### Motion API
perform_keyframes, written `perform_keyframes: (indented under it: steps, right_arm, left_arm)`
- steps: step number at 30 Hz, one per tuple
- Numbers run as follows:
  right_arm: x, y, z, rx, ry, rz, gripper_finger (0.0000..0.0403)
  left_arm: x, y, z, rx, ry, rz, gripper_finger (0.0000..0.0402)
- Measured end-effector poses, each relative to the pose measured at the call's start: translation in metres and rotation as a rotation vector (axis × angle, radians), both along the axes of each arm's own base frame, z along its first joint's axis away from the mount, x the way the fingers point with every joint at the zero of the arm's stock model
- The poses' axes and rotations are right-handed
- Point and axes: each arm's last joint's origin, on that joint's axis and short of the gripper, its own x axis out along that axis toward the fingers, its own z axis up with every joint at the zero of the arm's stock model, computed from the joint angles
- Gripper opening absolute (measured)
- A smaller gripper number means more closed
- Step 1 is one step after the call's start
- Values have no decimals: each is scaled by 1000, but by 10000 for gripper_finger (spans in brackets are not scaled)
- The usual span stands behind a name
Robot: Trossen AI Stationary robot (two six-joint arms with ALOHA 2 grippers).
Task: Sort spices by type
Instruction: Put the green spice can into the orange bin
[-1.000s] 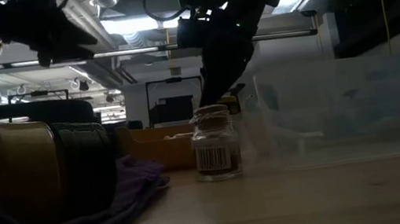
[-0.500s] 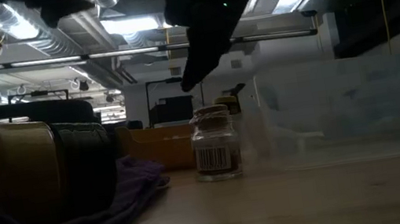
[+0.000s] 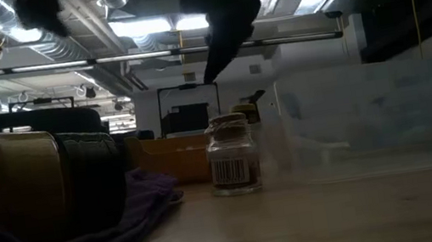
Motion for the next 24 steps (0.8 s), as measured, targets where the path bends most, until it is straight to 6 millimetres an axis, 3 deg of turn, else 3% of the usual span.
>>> perform_keyframes:
  steps: [6,11,24]
  right_arm:
    - [-2,0,15,-46,19,63,241]
    - [-3,0,16,-73,39,112,241]
    - [-11,0,12,-64,131,118,241]
  left_arm:
    - [10,-33,-27,-317,344,88,239]
    - [13,-61,-49,-394,501,138,239]
    - [16,-115,-91,-421,531,220,239]
